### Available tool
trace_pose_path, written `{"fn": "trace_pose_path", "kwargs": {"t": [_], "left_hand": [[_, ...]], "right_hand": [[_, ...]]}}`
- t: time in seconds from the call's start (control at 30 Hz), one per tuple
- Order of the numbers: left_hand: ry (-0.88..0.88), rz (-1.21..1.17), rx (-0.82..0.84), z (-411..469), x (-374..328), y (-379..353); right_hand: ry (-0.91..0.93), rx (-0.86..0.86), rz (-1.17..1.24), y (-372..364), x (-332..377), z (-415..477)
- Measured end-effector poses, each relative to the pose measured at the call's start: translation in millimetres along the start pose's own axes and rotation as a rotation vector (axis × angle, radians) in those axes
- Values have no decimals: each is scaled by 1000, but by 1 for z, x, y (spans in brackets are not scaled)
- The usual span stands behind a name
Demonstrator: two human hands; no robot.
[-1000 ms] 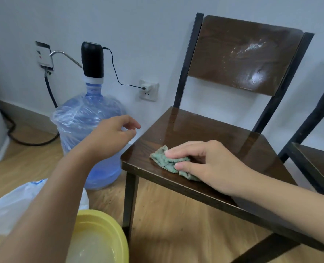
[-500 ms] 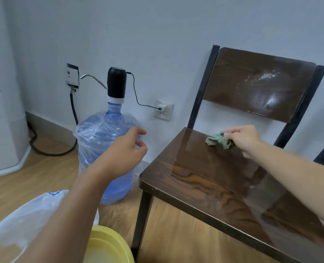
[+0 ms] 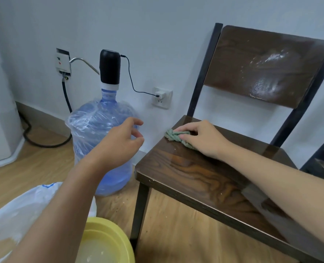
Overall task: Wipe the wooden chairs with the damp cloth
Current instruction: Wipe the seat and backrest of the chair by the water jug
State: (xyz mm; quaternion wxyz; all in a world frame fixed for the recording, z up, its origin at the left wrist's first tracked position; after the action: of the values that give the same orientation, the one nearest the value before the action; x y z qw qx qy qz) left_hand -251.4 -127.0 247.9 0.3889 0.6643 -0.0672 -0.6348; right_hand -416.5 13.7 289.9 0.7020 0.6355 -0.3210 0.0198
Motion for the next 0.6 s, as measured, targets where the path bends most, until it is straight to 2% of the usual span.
{"fn": "trace_pose_path", "kwargs": {"t": [0.23, 0.33, 0.47, 0.53, 0.6], "left_hand": [[29, 60, -44, -13, -23, 12], [29, 79, -60, -20, -41, 16], [5, 118, -42, -26, -58, 9], [-16, 164, -12, -27, -64, 0], [-33, 198, 22, -27, -68, -10]], "right_hand": [[179, 217, 50, -38, 66, -71], [283, 250, 77, -48, 89, -94], [443, 302, -136, -52, 108, -125], [425, 352, -183, -46, 99, -142], [290, 333, -43, -19, 74, -154]]}}
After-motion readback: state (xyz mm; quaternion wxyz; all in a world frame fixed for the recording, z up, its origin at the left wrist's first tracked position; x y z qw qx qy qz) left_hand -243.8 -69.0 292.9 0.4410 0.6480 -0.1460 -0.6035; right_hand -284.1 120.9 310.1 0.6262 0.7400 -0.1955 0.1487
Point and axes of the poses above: each hand's wrist, its own z-axis towards the middle knuckle, its own y-axis out of the back of the hand, x = y × z, the point moved 9 cm from there along z, towards the middle knuckle, and after that the axes turned 15 degrees about x, right-handed, at the moved point
